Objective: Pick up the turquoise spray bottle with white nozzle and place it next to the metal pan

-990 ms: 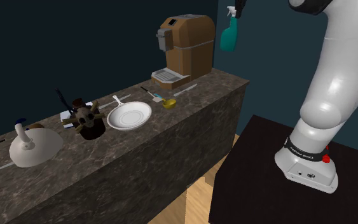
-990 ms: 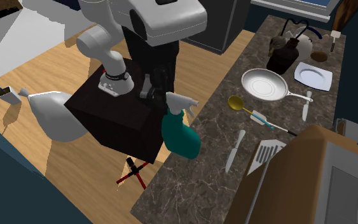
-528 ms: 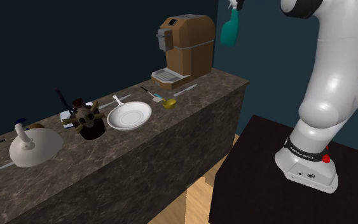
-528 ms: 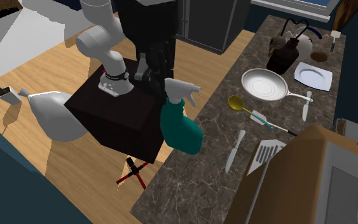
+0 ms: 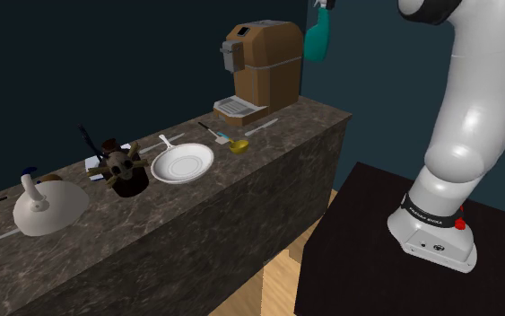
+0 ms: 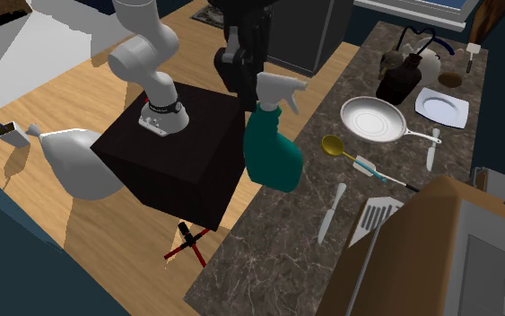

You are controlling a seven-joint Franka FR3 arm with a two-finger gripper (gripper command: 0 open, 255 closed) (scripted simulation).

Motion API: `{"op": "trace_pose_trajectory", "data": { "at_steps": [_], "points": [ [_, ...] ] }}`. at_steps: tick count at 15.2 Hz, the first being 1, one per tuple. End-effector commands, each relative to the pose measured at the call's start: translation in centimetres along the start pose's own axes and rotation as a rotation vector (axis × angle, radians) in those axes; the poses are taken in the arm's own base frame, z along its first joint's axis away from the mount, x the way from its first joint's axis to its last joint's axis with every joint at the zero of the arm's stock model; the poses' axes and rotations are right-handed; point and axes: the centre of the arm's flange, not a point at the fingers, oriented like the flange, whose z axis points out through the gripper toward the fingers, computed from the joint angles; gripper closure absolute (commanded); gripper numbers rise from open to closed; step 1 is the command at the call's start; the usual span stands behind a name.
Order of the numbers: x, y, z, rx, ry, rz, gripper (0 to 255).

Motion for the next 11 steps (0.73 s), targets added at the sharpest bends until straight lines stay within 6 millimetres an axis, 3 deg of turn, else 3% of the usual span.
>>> {"op": "trace_pose_trajectory", "data": {
  "at_steps": [1,11],
  "points": [
    [0.6,-2.8,0.0,0.0,-0.001,0.0,255],
    [4.5,-15.4,-0.9,0.0,-0.001,0.0,255]
  ]
}}
